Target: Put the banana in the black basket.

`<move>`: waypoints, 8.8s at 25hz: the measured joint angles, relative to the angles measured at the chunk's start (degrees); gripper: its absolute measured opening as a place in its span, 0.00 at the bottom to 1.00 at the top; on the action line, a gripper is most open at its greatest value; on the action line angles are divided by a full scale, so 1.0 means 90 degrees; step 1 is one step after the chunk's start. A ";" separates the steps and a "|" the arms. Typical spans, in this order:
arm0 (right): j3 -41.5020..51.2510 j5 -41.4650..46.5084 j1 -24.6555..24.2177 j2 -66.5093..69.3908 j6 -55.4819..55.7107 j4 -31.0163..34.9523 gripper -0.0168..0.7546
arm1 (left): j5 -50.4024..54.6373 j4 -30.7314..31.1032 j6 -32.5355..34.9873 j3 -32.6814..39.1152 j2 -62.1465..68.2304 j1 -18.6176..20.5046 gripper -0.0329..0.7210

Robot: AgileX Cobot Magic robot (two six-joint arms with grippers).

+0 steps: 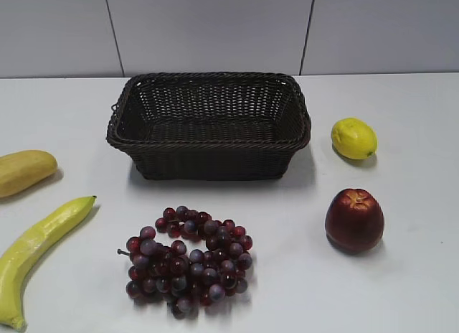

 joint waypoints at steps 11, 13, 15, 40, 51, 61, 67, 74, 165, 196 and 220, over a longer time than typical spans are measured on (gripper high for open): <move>0.0000 0.0000 0.0000 0.0000 0.0000 0.0000 0.41 | -0.0052 -0.0036 0.0000 -0.0006 0.0076 0.0000 0.81; 0.0000 0.0000 0.0000 0.0000 0.0000 0.0000 0.41 | 0.0024 -0.0145 0.0000 -0.0070 0.0323 0.0000 0.81; 0.0000 0.0000 0.0000 0.0000 0.0000 0.0000 0.41 | 0.0108 -0.0182 0.0000 -0.0174 0.0693 0.0000 0.81; 0.0000 0.0000 0.0000 0.0000 0.0000 0.0000 0.41 | 0.0309 -0.0187 0.0138 -0.2312 0.6301 -0.0040 0.76; 0.0000 0.0000 0.0000 0.0000 0.0000 0.0015 0.41 | 0.0205 -0.0371 0.0127 -0.2348 0.7468 -0.0713 0.76; 0.0000 0.0000 0.0000 0.0000 0.0000 0.0042 0.41 | -0.0322 0.0263 -0.0922 -0.2348 0.8105 -0.2255 0.76; 0.0000 0.0000 0.0000 0.0000 0.0000 0.0047 0.41 | -0.0548 0.1236 -0.1700 -0.2348 0.8240 -0.2293 0.76; 0.0000 0.0000 0.0000 0.0000 0.0000 0.0047 0.41 | -0.0807 0.1623 -0.2101 -0.2348 0.8964 -0.2293 0.76; 0.0000 0.0000 0.0000 0.0000 0.0000 0.0047 0.41 | -0.2639 0.3605 0.3690 -0.8306 1.3838 -0.4321 0.67; 0.0000 0.0000 0.0000 0.0000 0.0000 0.0047 0.41 | 0.1036 0.2258 0.0351 -0.8185 1.2287 -0.1415 0.77; 0.0000 0.0000 0.0000 0.0000 0.0000 0.0047 0.41 | 0.0681 0.0464 0.0307 -0.2179 0.7158 -0.0002 0.73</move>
